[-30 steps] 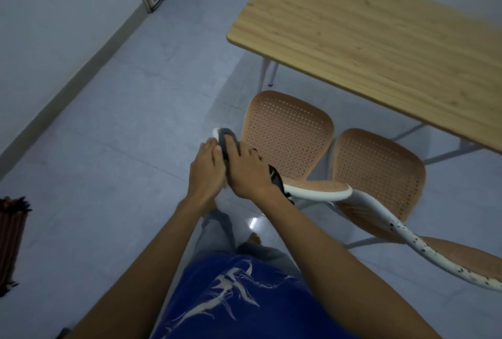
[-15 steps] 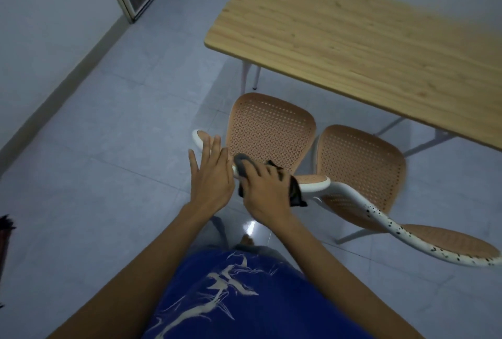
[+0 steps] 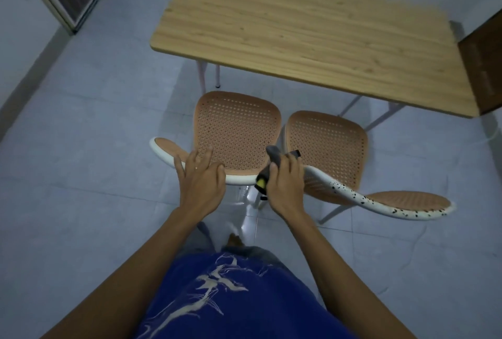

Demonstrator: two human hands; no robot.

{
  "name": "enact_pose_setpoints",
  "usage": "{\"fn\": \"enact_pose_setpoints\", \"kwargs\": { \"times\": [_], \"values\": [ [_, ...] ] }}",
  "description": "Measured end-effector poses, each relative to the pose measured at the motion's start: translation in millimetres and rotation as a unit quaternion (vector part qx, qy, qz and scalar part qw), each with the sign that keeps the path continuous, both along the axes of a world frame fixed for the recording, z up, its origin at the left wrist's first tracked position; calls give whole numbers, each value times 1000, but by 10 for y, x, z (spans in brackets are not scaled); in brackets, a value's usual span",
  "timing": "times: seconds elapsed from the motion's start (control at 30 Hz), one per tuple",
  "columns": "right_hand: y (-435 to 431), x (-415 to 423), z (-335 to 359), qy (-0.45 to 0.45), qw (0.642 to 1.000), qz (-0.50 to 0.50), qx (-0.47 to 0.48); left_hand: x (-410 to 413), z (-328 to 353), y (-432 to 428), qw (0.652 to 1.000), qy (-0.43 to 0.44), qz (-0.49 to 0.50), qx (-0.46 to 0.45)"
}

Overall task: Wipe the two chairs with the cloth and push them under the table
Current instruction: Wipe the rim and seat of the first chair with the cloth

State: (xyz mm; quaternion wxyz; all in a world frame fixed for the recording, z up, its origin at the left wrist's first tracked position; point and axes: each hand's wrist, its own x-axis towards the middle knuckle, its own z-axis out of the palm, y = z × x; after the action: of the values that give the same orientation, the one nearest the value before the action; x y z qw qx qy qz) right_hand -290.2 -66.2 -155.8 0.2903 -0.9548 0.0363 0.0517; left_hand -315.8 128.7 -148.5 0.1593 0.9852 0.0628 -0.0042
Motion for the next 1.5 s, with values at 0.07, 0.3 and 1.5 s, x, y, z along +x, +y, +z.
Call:
{"fn": "enact_pose_setpoints", "kwargs": {
  "times": [0.07, 0.3, 1.5],
  "values": [
    [202, -113, 44, -8, 997, 60, -51, -3, 18, 19, 1000, 0, -6, -2],
    [114, -120, 4, -53, 995, 84, -6, 8, 19, 87, 999, 5, -38, -17],
    [404, -87, 85, -103, 959, 186, -185, 216, 106, 1040, 964, 104, -242, -43]
  ]
}}
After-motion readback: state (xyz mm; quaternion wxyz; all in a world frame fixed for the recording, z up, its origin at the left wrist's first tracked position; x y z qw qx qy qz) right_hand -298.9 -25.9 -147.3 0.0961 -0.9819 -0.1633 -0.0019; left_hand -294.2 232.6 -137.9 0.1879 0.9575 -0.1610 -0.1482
